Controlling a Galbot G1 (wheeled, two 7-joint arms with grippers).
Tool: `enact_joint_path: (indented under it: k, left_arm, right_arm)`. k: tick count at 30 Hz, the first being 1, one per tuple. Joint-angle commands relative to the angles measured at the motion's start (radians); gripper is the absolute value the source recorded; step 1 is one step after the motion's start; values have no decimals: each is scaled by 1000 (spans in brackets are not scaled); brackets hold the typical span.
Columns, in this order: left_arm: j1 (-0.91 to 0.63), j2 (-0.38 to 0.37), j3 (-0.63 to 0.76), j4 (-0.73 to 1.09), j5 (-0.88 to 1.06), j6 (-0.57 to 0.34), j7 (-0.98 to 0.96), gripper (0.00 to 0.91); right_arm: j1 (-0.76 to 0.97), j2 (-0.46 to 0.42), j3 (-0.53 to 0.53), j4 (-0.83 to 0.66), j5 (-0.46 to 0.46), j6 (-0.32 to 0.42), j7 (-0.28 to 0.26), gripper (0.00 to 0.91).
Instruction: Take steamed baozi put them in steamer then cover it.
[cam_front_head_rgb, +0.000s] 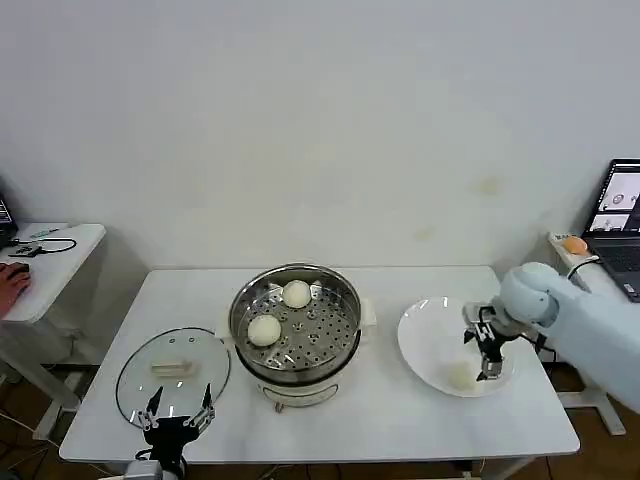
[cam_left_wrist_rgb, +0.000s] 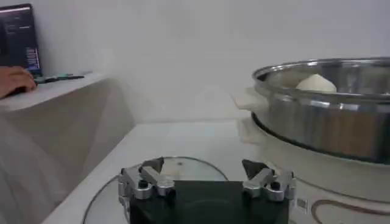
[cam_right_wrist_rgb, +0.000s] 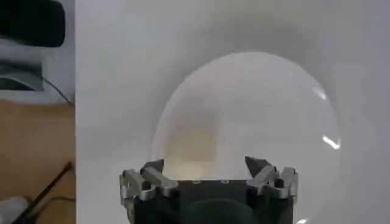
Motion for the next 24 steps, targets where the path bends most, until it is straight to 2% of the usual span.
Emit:
enact_joint_path:
  k: [1,24]
  left_arm:
    - [5,1,-2,1,0,-1,1,907]
    - [-9,2,-2,25,-3,-1,1,907]
  right_arm:
    - [-64,42,26,-62,-48,13,24,907]
    - [-49,90,6,-114,-54,7,18,907]
